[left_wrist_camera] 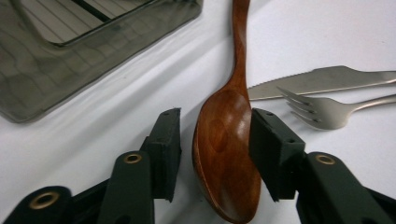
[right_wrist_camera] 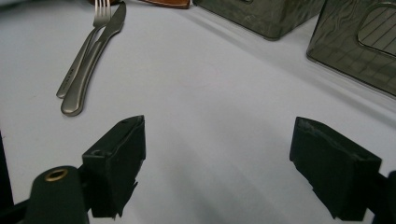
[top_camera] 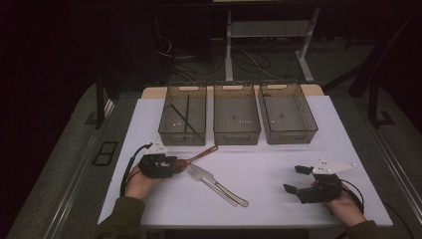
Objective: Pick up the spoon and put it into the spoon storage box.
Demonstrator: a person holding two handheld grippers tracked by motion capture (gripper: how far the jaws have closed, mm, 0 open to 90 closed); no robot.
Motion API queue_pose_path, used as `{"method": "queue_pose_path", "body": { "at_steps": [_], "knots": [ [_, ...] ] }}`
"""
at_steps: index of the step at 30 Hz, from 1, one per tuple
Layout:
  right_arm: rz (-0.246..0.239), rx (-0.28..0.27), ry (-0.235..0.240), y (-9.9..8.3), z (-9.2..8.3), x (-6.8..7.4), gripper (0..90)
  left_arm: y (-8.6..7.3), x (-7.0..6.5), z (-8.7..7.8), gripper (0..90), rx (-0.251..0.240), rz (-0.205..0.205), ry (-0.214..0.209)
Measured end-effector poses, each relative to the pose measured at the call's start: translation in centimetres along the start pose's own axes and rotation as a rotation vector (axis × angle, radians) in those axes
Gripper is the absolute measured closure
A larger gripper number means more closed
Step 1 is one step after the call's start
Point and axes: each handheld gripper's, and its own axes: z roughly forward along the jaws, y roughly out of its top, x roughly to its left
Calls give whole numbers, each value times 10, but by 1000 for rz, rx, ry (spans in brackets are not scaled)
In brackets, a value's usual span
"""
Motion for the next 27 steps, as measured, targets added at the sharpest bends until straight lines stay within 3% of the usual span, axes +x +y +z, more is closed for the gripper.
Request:
{"method": "queue_pose_path", "body": {
  "at_steps": [9,18,23,27],
  "knots": [
    [-8,7,-6,0,0,-1,176,1,-4,0,630,10,21,-26],
    [-8,3,-5,0,-1,-1,176,2,-5,-2,716,14,32,-12],
    [-6,3,-3,0,-1,-2,176,3,-8,-3,781,-7,27,-13],
    [-5,4,-1,0,0,-1,176,5,-9,-4,795,0,50,-8]
  ]
}}
